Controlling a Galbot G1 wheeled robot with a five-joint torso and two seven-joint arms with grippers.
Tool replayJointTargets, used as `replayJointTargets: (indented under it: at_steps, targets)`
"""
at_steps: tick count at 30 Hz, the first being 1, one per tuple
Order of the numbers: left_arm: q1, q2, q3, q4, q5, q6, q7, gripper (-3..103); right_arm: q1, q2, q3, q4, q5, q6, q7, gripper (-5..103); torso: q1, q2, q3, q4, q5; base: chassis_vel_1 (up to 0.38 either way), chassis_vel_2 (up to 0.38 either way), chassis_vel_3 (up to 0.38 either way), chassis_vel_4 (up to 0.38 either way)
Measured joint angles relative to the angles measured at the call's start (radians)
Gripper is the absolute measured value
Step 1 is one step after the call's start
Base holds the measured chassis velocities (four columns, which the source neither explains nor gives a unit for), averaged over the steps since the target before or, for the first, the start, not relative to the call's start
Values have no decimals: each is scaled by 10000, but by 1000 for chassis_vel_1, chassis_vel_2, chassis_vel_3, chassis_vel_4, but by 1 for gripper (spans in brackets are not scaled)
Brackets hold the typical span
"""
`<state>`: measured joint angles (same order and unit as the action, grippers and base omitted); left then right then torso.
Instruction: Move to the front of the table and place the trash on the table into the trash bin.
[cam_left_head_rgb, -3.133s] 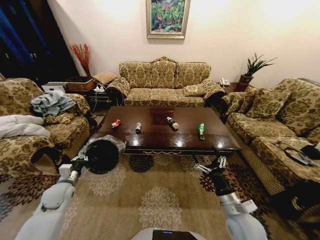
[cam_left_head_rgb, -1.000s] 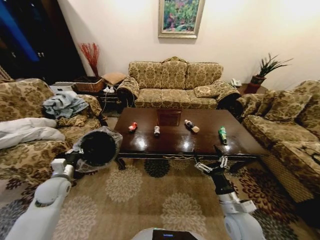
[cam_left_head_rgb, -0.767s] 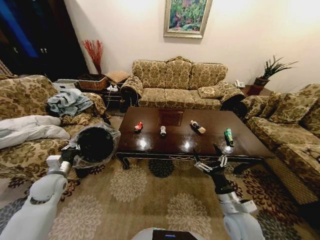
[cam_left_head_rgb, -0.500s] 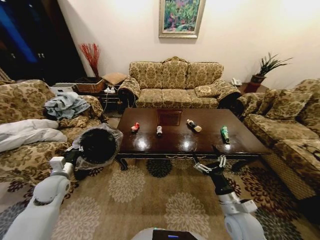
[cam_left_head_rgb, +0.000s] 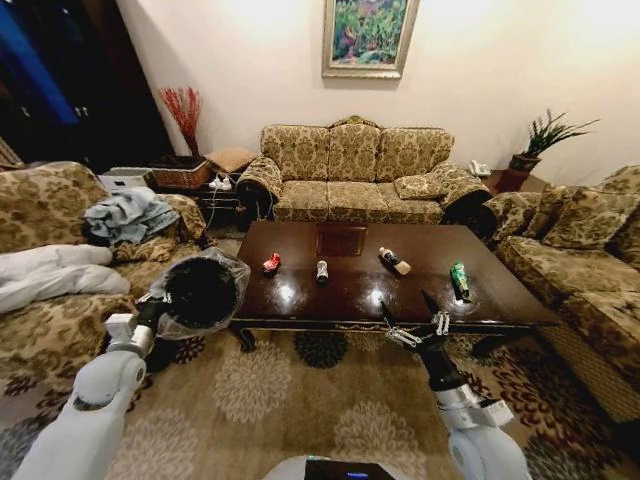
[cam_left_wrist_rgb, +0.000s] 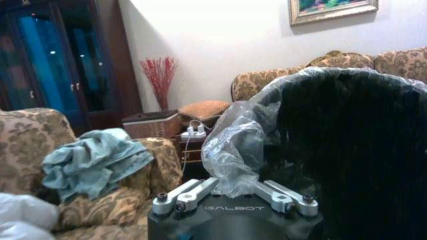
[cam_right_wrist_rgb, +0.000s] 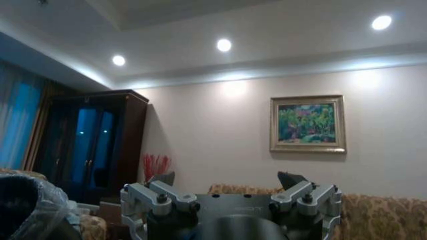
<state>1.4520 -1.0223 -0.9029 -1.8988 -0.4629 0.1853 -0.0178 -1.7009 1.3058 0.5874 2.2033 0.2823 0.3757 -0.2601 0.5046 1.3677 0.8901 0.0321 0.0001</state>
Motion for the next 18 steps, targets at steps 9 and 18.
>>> replayJointTargets:
  at_steps: [9, 18]
  targets:
    - [8, -8, 3, 16, -9, -60, 13, 0, 155, -6, -83, -126, -53, 374, 198, 100, 5, -3, 1, 3, -4, -227, 243, 233, -229]
    - [9, -26, 7, 25, -15, -73, 50, 0, 186, 9, -8, -191, -188, 304, 205, 100, 0, -4, 2, 1, -1, -48, 59, 47, -52]
